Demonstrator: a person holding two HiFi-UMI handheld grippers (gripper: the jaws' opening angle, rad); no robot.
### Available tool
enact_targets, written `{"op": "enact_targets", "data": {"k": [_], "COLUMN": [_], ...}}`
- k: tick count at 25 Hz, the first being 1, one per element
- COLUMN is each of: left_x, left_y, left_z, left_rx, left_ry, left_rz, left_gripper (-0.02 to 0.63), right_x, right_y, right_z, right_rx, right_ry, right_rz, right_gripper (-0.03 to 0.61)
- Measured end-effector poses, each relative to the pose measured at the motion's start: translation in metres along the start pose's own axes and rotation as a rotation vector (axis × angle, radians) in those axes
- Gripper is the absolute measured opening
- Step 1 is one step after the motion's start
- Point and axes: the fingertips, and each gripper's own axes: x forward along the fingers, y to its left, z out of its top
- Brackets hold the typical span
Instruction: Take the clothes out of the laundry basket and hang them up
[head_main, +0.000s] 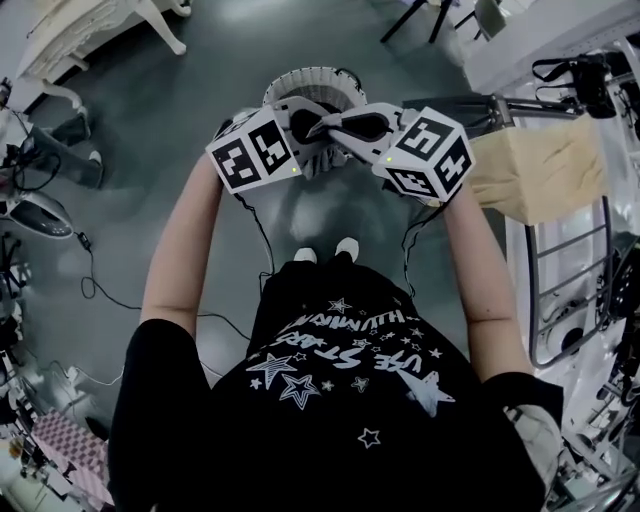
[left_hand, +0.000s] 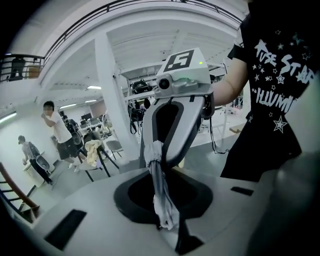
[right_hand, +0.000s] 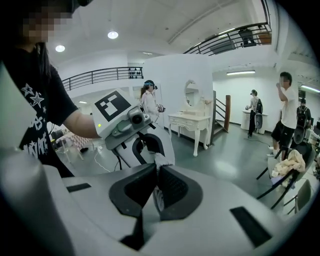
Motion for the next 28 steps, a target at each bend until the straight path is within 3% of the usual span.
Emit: {"op": "enact_targets", "data": {"k": [2, 3, 7, 15, 22, 28], "left_x": [-0.002, -0.003, -0.016, -0.050, -0.045, -0.034], "left_y": [-0.001, -0.001, -0.004, -0.009, -0.039, -0.065], "left_z": [-0.006, -0.013, -0.036, -0.045, -0.061, -0.083], "left_rx": [-0.029, -0.036, -0.068, -0.166, -0.209, -0.230], "left_ry": [-0.001, 0.016, 0.040, -0.004, 0.034, 0.055], "left_rz": [0.003, 0.012, 0.053, 0.110, 0.122, 0.090], "left_gripper": [0.049, 0.043, 0.041, 0.041, 0.041, 0.041], "right_x": [0.001, 0.000, -0.009, 0.023, 0.087, 0.154], "right_y": [0.004, 0.005, -0.004, -0.017, -0.039, -0.029], "right_z": [-0.001, -0.003, -0.018, -0.096, -0.170, -0.225], "right_rx": [-0.001, 0.008, 0.077, 0.178, 0.042, -0.185], "right_ry": [-0.025, -0.039, -0.069, 0.048, 0.213, 0.385], "right_rz": [0.025, 0.035, 0.029, 0.104, 0.171, 0.383], "right_gripper": [0.031, 0.068, 0.074, 0.121, 0.140, 0.181]}}
